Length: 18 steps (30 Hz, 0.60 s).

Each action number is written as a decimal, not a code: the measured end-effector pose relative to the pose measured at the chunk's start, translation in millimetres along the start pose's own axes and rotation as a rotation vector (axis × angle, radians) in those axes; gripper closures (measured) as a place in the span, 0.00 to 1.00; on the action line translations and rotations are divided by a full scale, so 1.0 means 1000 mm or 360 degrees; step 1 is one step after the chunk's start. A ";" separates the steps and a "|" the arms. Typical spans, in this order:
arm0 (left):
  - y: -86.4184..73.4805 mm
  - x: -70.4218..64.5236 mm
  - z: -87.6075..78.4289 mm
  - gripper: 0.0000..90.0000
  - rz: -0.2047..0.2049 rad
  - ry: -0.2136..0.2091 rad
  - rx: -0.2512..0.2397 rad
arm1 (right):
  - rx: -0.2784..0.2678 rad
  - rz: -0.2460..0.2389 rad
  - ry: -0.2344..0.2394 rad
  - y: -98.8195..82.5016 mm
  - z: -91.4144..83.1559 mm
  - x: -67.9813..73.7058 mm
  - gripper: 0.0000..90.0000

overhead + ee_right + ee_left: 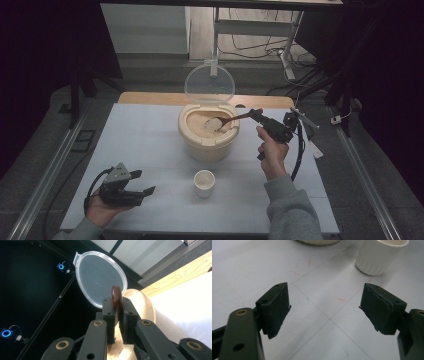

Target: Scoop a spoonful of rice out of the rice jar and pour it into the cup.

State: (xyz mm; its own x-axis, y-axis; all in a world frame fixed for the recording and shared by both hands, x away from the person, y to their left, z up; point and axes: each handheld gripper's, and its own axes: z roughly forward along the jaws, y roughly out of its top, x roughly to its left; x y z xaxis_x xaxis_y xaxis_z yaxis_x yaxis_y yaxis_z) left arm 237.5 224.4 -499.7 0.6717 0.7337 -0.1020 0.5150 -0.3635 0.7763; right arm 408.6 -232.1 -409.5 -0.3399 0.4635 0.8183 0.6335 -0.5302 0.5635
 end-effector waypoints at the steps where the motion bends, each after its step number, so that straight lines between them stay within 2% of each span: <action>1: 0.000 0.000 0.000 0.26 0.0001 0.0000 0.0000 | 0.0000 0.0002 0.0002 0.000 0.000 0.000 0.93; 18: 0.000 0.000 0.000 0.26 -0.0003 0.0003 -0.0002 | 0.0014 0.0082 0.0048 0.002 -0.003 -0.004 0.93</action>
State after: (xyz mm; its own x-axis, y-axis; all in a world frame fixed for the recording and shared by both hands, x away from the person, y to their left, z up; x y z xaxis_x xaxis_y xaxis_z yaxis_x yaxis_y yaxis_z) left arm 237.5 224.8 -499.7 0.6698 0.7355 -0.1020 0.5153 -0.3615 0.7771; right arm 409.1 -237.5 -410.8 -0.3273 0.4139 0.8494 0.6567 -0.5468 0.5195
